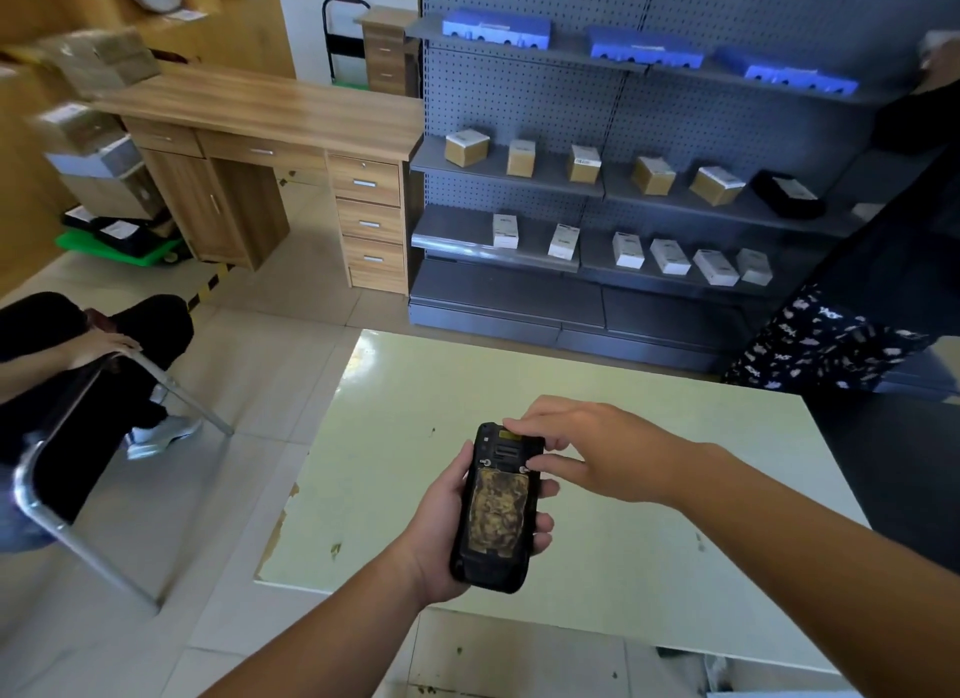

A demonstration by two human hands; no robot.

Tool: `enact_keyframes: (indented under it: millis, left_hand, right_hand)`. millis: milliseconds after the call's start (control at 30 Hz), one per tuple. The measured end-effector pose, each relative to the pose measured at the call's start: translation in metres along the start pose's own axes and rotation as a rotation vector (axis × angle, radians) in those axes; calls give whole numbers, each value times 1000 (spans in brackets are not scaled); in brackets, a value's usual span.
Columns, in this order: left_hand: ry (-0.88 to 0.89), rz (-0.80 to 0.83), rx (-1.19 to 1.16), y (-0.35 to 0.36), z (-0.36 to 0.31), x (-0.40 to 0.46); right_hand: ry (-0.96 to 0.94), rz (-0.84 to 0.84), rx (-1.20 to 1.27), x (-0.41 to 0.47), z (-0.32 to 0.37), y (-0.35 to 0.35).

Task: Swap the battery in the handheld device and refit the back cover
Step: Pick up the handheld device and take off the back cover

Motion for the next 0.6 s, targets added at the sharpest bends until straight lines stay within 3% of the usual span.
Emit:
enact_keyframes:
  millis: [433,500,600]
  left_hand:
    - [-18,-9,-42,4,11,-3]
    - [-8,-21,-61,1,12,-3]
    - [29,-84,-107,-9,11,-1]
  right_hand:
    - [-52,53,-231,-1,-1,8]
    - [-44,0,-156,-1,-3,8]
    - [55,-172,156,7,-5,10]
Point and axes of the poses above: each hand's wrist, its own x-axis towards the middle knuckle, its own y-axis out of the palm, z = x × y, the point moved 10 cm from there along x, towards the middle knuckle, and after that the axes turned 15 degrees about x, right-handed, at the moved point
